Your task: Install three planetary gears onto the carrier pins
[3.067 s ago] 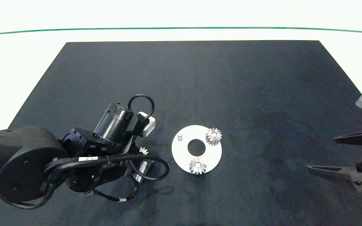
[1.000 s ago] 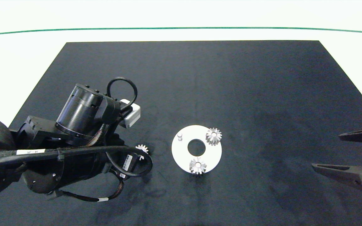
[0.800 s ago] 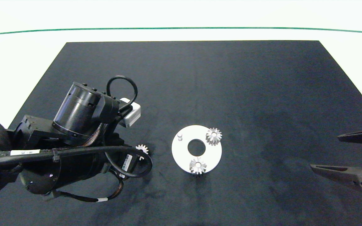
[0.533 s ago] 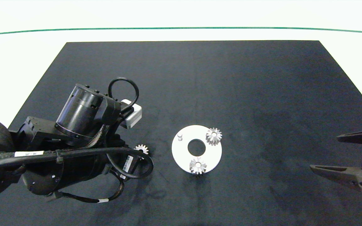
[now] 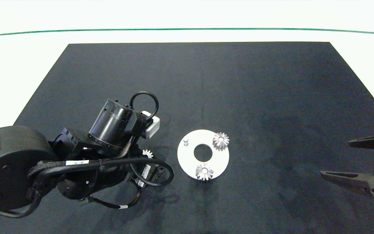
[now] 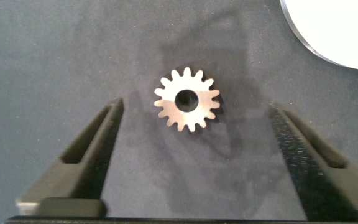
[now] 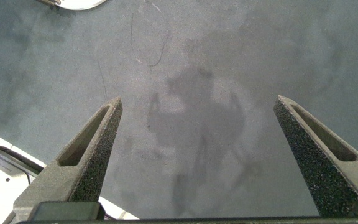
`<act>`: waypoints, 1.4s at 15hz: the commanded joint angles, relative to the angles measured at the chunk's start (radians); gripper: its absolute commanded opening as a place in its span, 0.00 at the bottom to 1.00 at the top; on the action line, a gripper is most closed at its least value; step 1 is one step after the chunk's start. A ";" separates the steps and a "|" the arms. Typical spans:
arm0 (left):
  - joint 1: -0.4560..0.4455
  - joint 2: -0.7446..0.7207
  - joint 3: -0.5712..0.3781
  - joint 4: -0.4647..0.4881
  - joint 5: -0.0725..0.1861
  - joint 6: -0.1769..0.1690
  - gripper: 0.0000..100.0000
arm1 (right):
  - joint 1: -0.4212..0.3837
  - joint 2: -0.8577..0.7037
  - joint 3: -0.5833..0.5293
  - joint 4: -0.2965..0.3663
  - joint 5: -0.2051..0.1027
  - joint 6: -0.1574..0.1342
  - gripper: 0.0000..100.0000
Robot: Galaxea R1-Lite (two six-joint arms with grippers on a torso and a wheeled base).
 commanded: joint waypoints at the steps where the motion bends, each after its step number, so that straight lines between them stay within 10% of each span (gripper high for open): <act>1: 0.009 0.013 -0.003 0.001 0.003 0.004 1.00 | 0.000 -0.001 0.000 0.003 0.000 -0.002 1.00; 21: 0.057 0.010 0.069 -0.109 0.000 0.028 1.00 | -0.001 -0.001 0.013 0.003 0.000 -0.002 1.00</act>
